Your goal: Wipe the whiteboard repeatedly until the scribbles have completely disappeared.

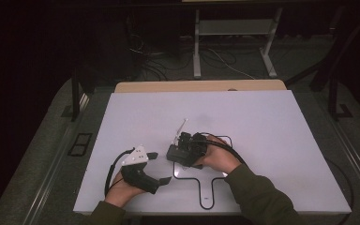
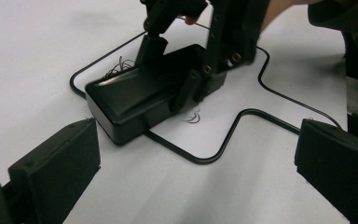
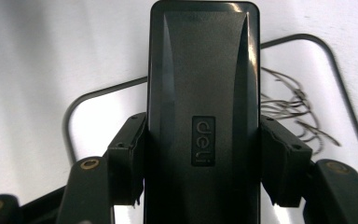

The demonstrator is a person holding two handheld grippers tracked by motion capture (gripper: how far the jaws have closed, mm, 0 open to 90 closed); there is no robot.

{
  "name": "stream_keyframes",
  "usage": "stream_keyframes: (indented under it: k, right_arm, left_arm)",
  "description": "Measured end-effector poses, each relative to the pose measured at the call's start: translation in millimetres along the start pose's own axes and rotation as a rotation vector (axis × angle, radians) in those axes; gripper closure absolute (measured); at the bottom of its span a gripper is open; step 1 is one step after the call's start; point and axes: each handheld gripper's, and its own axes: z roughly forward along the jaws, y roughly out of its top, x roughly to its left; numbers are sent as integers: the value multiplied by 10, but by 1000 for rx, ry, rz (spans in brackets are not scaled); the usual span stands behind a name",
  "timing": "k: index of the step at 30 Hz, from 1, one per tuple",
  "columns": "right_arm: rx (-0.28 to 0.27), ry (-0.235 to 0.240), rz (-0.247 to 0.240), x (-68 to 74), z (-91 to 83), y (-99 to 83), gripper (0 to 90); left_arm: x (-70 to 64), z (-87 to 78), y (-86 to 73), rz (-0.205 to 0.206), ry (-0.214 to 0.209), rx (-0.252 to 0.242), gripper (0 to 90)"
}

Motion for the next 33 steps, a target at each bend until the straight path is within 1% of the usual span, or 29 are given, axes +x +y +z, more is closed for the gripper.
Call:
stream_keyframes:
  k: [2, 8, 14, 16, 18, 20, 23, 24, 25, 26, 27, 29, 31, 32, 33]
  right_arm:
    - [-1, 10, 5, -7, -1, -4, 386]
    - [2, 38, -23, 112, -10, -9, 383]
    - [-5, 61, -30, 159, -14, -21, 382]
    - [-8, 56, -38, 177, -13, -29, 384]
    - [-9, 40, -42, 193, -12, -29, 386]
    - [-7, 9, -62, 193, -11, -20, 387]
    - [-9, -33, -56, 155, -6, -9, 388]
    - [-8, -35, -45, 141, -3, -9, 388]
    - [-12, -32, -45, 130, 1, -11, 388]
    - [-10, -34, -38, 144, -1, -13, 388]
    - [-6, -28, -45, 159, -4, -14, 388]
    - [-9, -1, -64, 204, -4, -23, 388]
    - [-9, -4, -70, 238, -10, -28, 388]
    - [-10, -3, -73, 229, -8, -27, 388]
    - [-9, -14, -68, 215, -8, -24, 388]
  left_arm:
    - [8, 0, -2, 1, 2, 1, 0]
    - [12, -10, -1, 1, 4, 0, 0]
    - [13, -16, -3, -4, 3, -3, 0]
    - [13, -16, -4, -9, 4, -7, 0]
    - [13, -18, -3, -5, 5, -5, 0]
    - [10, -18, -1, -4, 5, -5, 0]
    - [9, -20, -1, -3, 5, -4, 0]
    - [11, -21, -1, -2, 6, -3, 0]
    - [12, -20, -2, -3, 6, -5, 0]
    - [11, -20, -2, -5, 5, -8, 0]
    - [12, -19, -2, -5, 5, -8, 0]
    - [9, -19, -3, -9, 6, -6, 0]
    - [3, -15, -2, -9, 6, -5, 0]
    - [1, -14, 1, -5, 6, -4, 0]
    - [0, -13, 3, 0, 6, -4, 0]
